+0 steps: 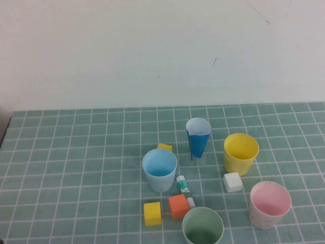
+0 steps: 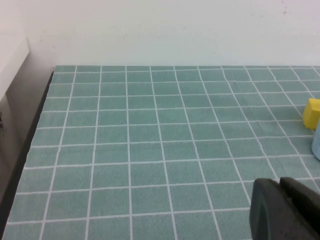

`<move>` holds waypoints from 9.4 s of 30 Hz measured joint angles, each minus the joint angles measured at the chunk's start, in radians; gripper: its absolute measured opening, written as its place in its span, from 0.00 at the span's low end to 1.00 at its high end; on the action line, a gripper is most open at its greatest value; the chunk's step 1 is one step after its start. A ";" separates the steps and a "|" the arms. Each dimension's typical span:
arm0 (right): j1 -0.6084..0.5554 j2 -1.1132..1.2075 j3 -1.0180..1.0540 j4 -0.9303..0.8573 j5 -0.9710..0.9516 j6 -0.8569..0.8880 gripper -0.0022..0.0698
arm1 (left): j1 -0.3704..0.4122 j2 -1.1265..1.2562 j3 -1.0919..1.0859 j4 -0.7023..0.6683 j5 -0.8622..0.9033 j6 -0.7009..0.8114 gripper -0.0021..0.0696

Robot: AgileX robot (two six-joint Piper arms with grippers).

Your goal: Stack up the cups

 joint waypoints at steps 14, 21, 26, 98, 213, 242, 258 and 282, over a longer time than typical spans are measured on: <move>0.000 0.000 0.000 0.000 0.000 0.000 0.03 | 0.000 0.000 0.000 0.000 0.000 -0.002 0.03; 0.000 0.000 0.000 0.000 0.000 0.000 0.03 | 0.000 0.000 0.000 0.000 0.000 -0.002 0.03; 0.000 0.000 0.000 0.000 0.000 0.000 0.03 | 0.000 0.000 0.000 0.000 0.000 -0.002 0.03; 0.000 0.000 0.000 0.000 0.000 0.002 0.03 | 0.000 0.000 0.000 0.000 0.001 -0.002 0.03; 0.000 0.386 -0.493 0.073 0.108 -0.280 0.03 | 0.000 0.765 -0.824 -0.067 0.165 0.111 0.03; 0.000 0.608 -0.446 0.442 0.342 -0.831 0.03 | -0.697 1.590 -1.037 -0.183 0.282 0.237 0.21; 0.000 0.608 -0.445 0.608 0.340 -0.996 0.03 | -0.699 1.833 -1.071 -0.187 0.125 0.160 0.73; 0.000 0.608 -0.442 0.625 0.338 -1.000 0.03 | -0.654 1.850 -1.460 -0.043 0.406 0.122 0.03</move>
